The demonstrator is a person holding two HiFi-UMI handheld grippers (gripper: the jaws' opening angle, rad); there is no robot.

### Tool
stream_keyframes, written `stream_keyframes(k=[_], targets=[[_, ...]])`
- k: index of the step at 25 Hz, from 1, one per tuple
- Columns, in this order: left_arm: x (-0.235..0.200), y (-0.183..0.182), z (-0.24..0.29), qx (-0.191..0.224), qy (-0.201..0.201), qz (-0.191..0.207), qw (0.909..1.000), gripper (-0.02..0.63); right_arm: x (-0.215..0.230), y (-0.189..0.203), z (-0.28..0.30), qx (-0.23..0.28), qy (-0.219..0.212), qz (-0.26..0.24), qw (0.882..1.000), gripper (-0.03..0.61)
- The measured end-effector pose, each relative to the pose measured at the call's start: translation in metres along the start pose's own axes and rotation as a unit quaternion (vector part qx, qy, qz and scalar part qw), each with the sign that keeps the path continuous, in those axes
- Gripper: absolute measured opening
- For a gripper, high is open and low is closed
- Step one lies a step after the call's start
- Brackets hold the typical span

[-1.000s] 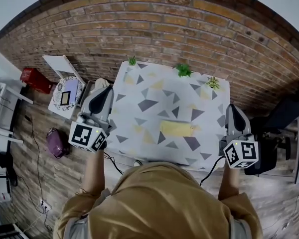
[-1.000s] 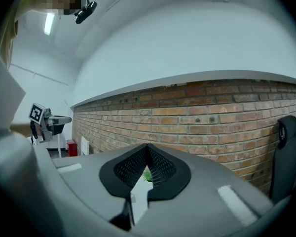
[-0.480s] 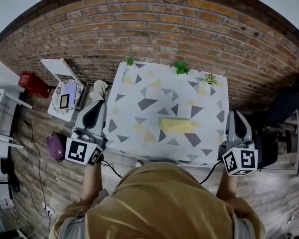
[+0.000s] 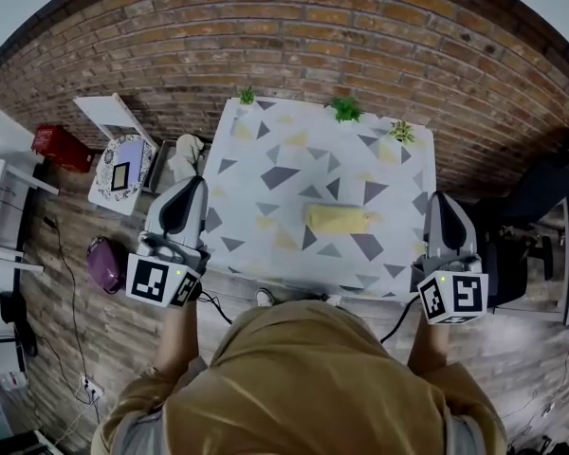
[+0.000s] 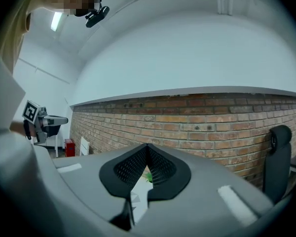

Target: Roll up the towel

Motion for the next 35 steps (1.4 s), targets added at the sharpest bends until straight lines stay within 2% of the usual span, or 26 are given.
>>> stream_keyframes(k=[14, 19, 35], targets=[[0.011, 0.001, -0.018, 0.001, 0.008, -0.002, 1.0000, 0.064, -0.004, -0.002, -0.032, 0.003, 0.015, 0.002, 1.000, 0.003], [0.012, 0.006, -0.015, -0.007, 0.013, -0.006, 0.9999, 0.064, -0.007, 0.001, -0.037, -0.013, 0.018, 0.000, 1.000, 0.003], [0.015, 0.018, -0.008, -0.007, 0.023, -0.002, 0.9997, 0.064, -0.010, 0.009, -0.041, -0.020, 0.024, 0.001, 1.000, 0.003]])
Point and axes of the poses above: the fingertips, and each gripper's own axes: z forward along the fingers, x to its right, y out of its underside, the point moved 10 cm from there along -z, backward along the fingers, and after that the axes turned 15 degrees about -z, right-handed, at the moved point
